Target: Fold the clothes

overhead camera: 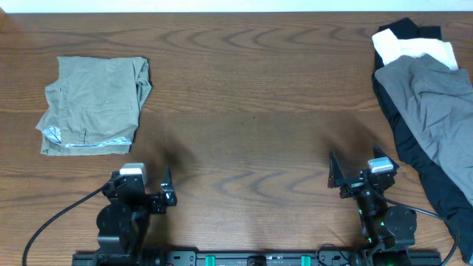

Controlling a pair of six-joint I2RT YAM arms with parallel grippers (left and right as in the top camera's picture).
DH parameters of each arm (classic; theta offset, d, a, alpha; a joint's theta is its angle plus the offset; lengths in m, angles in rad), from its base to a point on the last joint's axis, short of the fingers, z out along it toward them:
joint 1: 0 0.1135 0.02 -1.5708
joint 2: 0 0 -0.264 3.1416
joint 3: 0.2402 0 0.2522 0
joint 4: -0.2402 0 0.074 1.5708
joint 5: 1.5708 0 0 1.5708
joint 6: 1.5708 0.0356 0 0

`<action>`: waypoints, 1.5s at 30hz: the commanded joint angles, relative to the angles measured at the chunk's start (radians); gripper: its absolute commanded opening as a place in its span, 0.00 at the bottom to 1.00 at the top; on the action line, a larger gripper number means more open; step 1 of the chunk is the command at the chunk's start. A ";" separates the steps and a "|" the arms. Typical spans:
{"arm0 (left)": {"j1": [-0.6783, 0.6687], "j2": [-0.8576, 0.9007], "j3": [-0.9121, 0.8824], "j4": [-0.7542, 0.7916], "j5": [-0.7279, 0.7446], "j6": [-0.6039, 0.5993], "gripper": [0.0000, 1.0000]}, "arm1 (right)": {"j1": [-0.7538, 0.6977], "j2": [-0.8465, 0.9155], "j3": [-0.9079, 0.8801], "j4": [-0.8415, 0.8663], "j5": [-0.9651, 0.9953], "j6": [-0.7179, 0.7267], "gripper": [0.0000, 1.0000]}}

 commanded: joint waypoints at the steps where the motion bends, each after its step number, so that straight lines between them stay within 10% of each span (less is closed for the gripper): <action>1: 0.008 -0.051 -0.098 0.132 -0.044 0.006 0.98 | -0.010 -0.005 -0.003 -0.002 -0.008 0.002 0.99; 9: 0.037 -0.051 -0.292 0.577 -0.068 0.063 0.98 | -0.010 -0.005 -0.003 -0.002 -0.008 0.002 0.99; 45: 0.040 -0.048 -0.290 0.475 -0.060 0.066 0.98 | -0.010 -0.005 -0.003 -0.002 -0.008 0.002 0.99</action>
